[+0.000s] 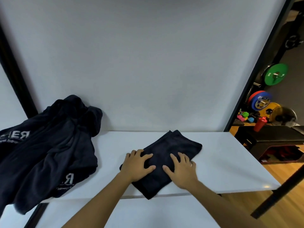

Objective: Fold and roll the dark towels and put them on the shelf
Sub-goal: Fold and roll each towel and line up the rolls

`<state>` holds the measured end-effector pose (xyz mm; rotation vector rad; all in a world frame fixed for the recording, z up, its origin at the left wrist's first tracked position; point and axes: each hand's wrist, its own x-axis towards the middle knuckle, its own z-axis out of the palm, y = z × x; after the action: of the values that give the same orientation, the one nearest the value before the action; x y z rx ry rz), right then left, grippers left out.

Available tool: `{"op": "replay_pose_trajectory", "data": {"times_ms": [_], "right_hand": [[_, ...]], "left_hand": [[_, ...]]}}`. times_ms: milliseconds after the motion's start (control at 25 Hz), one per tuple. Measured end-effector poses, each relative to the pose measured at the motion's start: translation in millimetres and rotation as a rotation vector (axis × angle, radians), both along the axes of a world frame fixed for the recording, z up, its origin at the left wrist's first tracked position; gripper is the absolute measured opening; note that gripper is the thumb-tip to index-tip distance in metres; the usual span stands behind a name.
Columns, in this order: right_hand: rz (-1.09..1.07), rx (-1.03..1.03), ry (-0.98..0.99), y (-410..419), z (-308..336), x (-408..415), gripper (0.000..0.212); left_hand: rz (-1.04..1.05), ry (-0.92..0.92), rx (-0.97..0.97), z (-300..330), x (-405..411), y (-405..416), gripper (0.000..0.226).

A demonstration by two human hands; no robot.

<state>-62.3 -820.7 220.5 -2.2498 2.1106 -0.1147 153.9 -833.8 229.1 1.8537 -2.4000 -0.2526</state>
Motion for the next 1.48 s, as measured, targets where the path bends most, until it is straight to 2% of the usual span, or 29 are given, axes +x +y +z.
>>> {"op": "replay_pose_trajectory", "data": {"times_ms": [80,160,240,320,360,440,480,520,600,680,760,800,840,920,1000,1120,1320,1400,1480], "right_hand": [[0.104,0.115,-0.04,-18.1,7.4,-24.1,0.075],[0.169,0.128,-0.021,-29.8,14.0,-39.4,0.073],[0.188,-0.023,0.001,-25.1,17.5,-36.6,0.066],[0.239,-0.211,-0.125,0.4,19.4,-31.9,0.05],[0.312,-0.249,-0.227,19.9,18.1,-32.6,0.045],[0.474,-0.168,-0.364,61.0,11.8,-41.0,0.052],[0.546,-0.107,-0.32,77.4,6.0,-47.4,0.062],[0.599,-0.071,-0.219,87.3,-0.9,-53.6,0.073],[0.64,-0.151,-0.04,95.1,-16.4,-61.1,0.081],[0.557,-0.292,-0.115,96.4,-25.6,-63.5,0.073],[0.477,-0.329,-0.3,102.8,-16.4,-62.2,0.047],[0.426,-0.317,-0.389,104.1,-8.6,-63.4,0.033],[0.38,-0.218,-0.473,105.9,-1.1,-66.0,0.026],[0.323,-0.081,-0.598,104.0,10.4,-71.3,0.021],[0.277,-0.03,-0.682,97.9,18.4,-74.8,0.016],[0.262,-0.012,-0.693,83.1,24.7,-75.2,0.013],[0.185,0.011,-0.705,51.8,33.6,-70.3,0.008],[0.148,-0.01,-0.693,36.4,39.4,-67.1,0.013],[0.104,-0.025,-0.667,21.8,41.9,-64.5,0.017]], "left_hand": [[0.039,-0.092,-0.028,1.7,-11.9,17.5,0.075],[0.056,-0.141,-0.035,8.4,-32.6,43.5,0.081],[0.06,-0.111,-0.175,11.0,-43.9,60.5,0.074],[-0.019,0.006,-0.358,9.3,-44.3,75.2,0.061],[-0.091,0.065,-0.346,7.1,-41.3,82.7,0.06],[-0.172,0.037,-0.127,-0.9,-34.5,97.0,0.086],[-0.161,-0.035,-0.047,-5.7,-33.6,103.3,0.099],[-0.136,-0.097,-0.048,-10.6,-35.5,107.5,0.105],[-0.098,-0.109,-0.167,-19.2,-47.1,116.4,0.09],[-0.015,0.044,-0.242,-19.8,-56.3,125.1,0.063],[0.074,0.193,-0.278,-12.1,-57.8,134.2,0.044],[0.091,0.21,-0.28,-7.2,-55.9,137.7,0.038],[0.098,0.198,-0.276,-3.0,-54.3,141.5,0.034],[0.097,0.13,-0.285,3.4,-49.9,146.7,0.032],[0.075,0.071,-0.276,9.7,-45.8,149.5,0.038],[0.059,0.007,-0.277,6.9,-43.4,144.5,0.052],[0.045,0.098,-0.484,9.3,-50.3,113.4,0.023],[0.022,0.194,-0.466,19.2,-48.6,95.6,0.019],[0.095,0.419,-0.29,29.1,-45.6,77.0,0.023]]}}
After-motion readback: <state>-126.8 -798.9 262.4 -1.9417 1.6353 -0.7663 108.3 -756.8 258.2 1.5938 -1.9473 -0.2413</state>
